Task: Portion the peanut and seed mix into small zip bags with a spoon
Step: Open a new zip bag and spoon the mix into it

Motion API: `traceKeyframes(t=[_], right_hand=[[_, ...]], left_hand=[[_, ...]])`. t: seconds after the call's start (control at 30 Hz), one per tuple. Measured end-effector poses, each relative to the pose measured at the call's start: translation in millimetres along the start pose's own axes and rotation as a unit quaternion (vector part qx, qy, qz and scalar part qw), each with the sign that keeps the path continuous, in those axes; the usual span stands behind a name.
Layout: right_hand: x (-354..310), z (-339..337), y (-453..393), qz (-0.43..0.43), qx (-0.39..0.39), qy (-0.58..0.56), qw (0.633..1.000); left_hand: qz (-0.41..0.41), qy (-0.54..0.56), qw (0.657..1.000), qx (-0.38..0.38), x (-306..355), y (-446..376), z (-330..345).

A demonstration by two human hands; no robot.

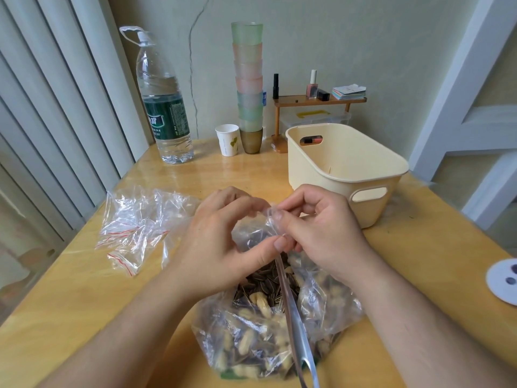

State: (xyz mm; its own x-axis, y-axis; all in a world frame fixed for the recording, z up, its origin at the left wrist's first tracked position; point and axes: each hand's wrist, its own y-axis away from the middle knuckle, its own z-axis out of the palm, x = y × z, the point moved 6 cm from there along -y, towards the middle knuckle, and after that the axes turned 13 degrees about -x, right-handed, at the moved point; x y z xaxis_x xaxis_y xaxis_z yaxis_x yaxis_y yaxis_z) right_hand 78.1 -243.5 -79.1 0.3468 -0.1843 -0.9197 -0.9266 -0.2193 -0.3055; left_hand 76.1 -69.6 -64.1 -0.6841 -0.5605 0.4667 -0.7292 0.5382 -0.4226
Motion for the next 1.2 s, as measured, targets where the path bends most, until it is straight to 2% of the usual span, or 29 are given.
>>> traceKeyframes(t=[0.1, 0.33, 0.6, 0.7, 0.77, 0.83, 0.9, 0.93, 1.0, 1.07, 1.13, 1.17, 1.2], right_hand=[[-1, 3, 0, -0.014, -0.023, 0.024, 0.999], [-4, -3, 0, -0.069, -0.02, 0.08, 0.994], [2, 0, -1, -0.074, -0.029, 0.079, 0.994], [2, -7, -2, -0.057, -0.032, 0.095, 0.993], [2, -18, -5, -0.02, -0.04, 0.147, 0.988], [-2, -15, -4, 0.022, -0.125, 0.279, 0.952], [-3, 4, 4, 0.046, -0.242, 0.395, 0.885], [0, 13, 8, 0.057, -0.275, 0.428, 0.859], [5, 24, 13, 0.061, -0.292, 0.466, 0.833], [6, 29, 12, 0.03, -0.265, 0.478, 0.837], [0, 13, 7, 0.019, -0.17, 0.404, 0.899], [-6, 2, 7, 0.009, -0.119, 0.37, 0.921], [-15, -6, 9, -0.03, -0.077, 0.364, 0.928]], left_hand=[[0.019, -0.008, 1.0, -0.022, 4, -1, 0], [0.015, 0.019, 0.997, -0.078, 3, 0, 5], [-0.002, 0.08, 0.994, -0.074, -13, 0, 7], [0.002, 0.087, 0.996, -0.033, -17, 1, -1], [-0.011, 0.122, 0.992, 0.002, -22, 2, -10], [-0.03, 0.167, 0.985, 0.026, -29, 2, -16], [-0.048, 0.196, 0.979, 0.032, -34, 2, -18], [-0.056, 0.207, 0.976, 0.025, -37, 2, -18], [-0.073, 0.222, 0.972, -0.001, -40, 3, -14], [-0.088, 0.221, 0.971, -0.024, -42, 3, -11], [-0.095, 0.226, 0.969, -0.039, -45, 3, -11], [-0.101, 0.228, 0.967, -0.05, -47, 3, -12], [-0.108, 0.229, 0.965, -0.065, -50, 3, -13]])
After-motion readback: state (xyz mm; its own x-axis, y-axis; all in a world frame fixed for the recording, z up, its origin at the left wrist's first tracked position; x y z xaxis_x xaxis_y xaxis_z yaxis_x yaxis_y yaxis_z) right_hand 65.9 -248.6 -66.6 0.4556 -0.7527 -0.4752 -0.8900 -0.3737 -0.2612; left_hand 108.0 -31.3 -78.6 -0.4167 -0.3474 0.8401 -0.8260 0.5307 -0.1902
